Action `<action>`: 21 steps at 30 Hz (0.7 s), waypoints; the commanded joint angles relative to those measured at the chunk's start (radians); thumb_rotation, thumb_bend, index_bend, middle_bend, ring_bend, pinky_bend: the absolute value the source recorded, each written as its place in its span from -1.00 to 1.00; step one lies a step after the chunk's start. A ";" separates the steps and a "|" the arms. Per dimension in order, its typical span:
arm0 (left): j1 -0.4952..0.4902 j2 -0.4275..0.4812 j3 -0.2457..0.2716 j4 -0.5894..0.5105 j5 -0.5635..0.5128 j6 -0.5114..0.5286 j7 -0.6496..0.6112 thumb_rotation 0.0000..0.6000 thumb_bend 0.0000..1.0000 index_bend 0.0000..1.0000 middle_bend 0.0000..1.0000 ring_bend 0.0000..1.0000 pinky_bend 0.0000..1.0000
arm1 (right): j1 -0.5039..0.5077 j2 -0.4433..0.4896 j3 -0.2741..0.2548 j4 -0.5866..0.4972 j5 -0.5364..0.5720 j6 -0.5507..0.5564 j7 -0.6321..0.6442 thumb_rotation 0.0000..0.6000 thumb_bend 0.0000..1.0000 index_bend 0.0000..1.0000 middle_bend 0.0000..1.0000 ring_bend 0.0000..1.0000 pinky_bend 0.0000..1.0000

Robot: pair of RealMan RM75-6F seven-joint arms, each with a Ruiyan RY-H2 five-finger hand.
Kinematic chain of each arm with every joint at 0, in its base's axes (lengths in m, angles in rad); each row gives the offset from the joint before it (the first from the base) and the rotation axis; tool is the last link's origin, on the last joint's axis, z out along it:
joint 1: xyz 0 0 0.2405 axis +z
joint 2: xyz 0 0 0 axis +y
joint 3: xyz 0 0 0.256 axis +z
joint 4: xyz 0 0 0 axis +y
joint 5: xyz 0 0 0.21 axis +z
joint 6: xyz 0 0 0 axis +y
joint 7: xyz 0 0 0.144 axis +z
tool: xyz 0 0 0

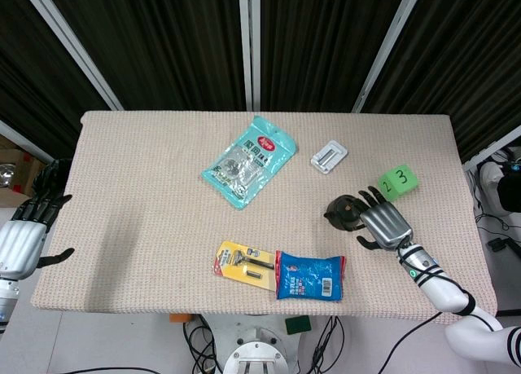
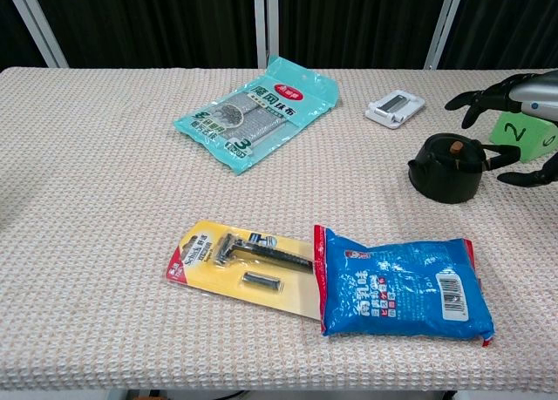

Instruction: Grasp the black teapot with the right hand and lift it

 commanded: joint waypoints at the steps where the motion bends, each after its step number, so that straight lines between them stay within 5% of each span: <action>1: 0.000 0.000 0.000 0.000 0.000 0.001 0.001 0.99 -1.00 -0.73 -0.80 -0.91 -0.66 | 0.001 0.003 0.001 -0.003 0.002 -0.002 -0.001 0.80 -0.42 -0.83 -0.67 -0.85 -1.00; 21: 0.003 0.005 0.001 -0.014 0.003 0.005 0.011 0.99 -1.00 -0.73 -0.80 -0.91 -0.66 | 0.003 0.060 -0.015 -0.043 -0.006 -0.034 0.000 0.80 -0.44 -0.75 -0.53 -0.78 -1.00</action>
